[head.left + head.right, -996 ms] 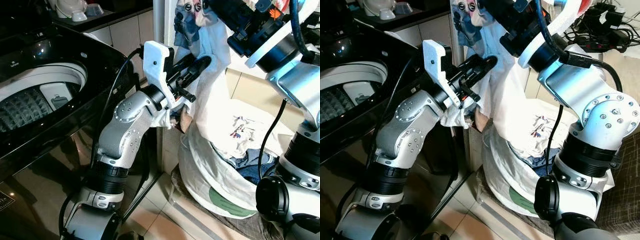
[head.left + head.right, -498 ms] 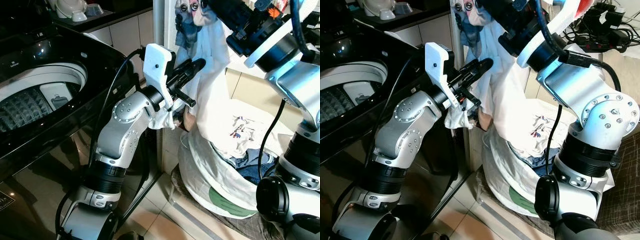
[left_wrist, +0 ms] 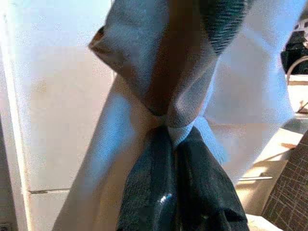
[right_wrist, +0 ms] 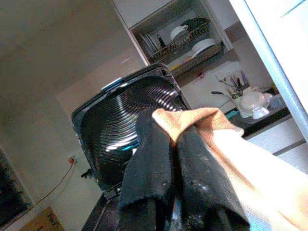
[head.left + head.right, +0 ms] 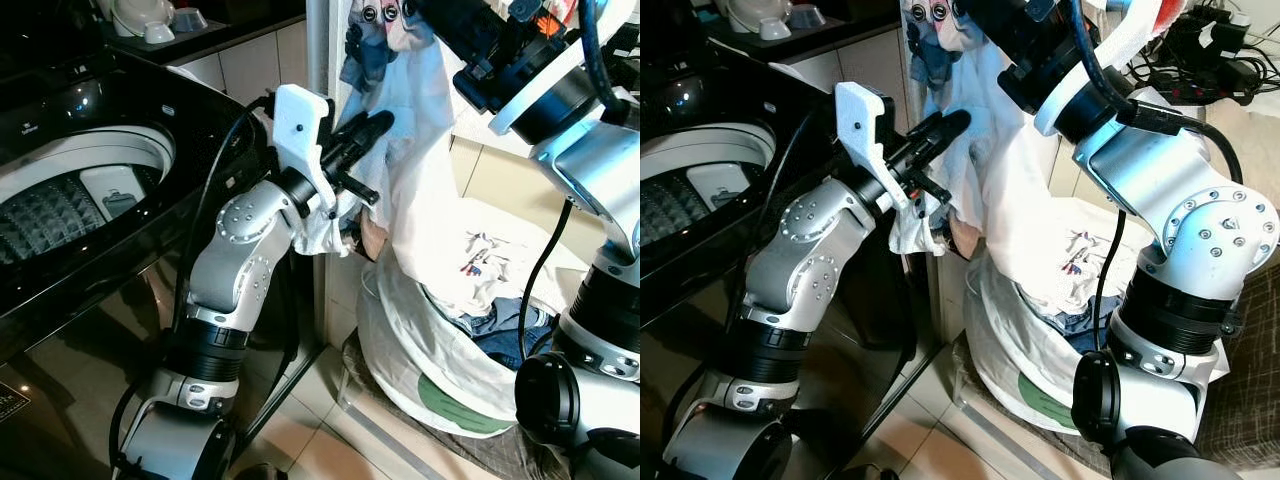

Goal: Clothes washing

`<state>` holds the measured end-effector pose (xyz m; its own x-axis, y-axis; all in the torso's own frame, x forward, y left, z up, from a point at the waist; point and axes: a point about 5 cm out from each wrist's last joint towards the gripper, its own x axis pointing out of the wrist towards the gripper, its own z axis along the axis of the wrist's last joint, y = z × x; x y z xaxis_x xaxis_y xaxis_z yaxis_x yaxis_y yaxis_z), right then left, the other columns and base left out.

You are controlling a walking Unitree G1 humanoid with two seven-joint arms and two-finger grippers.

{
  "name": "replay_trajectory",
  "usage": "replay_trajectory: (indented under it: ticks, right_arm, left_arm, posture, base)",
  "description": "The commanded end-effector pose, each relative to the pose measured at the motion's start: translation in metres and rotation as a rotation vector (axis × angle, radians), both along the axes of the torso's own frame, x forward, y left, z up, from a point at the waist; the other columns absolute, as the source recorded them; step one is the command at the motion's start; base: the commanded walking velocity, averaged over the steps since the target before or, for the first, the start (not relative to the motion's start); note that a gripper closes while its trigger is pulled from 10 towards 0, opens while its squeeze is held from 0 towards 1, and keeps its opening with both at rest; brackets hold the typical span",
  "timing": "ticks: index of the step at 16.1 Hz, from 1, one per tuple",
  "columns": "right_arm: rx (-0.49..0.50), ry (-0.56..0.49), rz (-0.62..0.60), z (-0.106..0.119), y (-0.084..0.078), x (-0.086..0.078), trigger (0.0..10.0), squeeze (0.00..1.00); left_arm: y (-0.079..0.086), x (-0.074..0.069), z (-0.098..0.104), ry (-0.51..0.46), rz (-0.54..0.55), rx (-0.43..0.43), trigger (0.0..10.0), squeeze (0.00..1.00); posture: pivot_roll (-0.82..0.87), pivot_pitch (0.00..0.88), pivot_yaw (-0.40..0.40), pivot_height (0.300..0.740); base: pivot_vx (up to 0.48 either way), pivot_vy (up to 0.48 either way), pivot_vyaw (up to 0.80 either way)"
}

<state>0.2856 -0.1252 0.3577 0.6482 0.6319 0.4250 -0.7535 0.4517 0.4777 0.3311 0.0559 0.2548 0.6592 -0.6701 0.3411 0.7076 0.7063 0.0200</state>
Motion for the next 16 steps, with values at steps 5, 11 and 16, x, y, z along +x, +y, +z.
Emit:
replay_trajectory:
  ticks: [5,11,16]
  right_arm:
    - [-0.007,-0.087,0.005,0.006,-0.004,-0.013,10.0,1.0]
    - [-0.259,-0.112,-0.139,-0.013,-0.024,-0.023,10.0,0.0]
    - [-0.351,-0.08,-0.172,-0.031,-0.021,-0.022,10.0,0.0]
  left_arm:
    - [0.014,0.011,0.01,-0.01,0.088,-0.043,0.0,0.0]
    - [0.124,0.049,0.124,-0.41,0.656,0.181,0.0,0.0]
    - [0.19,0.017,0.234,-0.788,1.241,0.534,0.0,0.0]
  posture:
    - [-0.12,0.0,0.063,0.74]
    - [-0.1,0.0,0.071,0.74]
    - [-0.1,0.0,0.096,0.74]
  base:
    - [0.0,0.0,0.0]
    - [0.0,0.0,0.0]
    - [0.0,0.0,0.0]
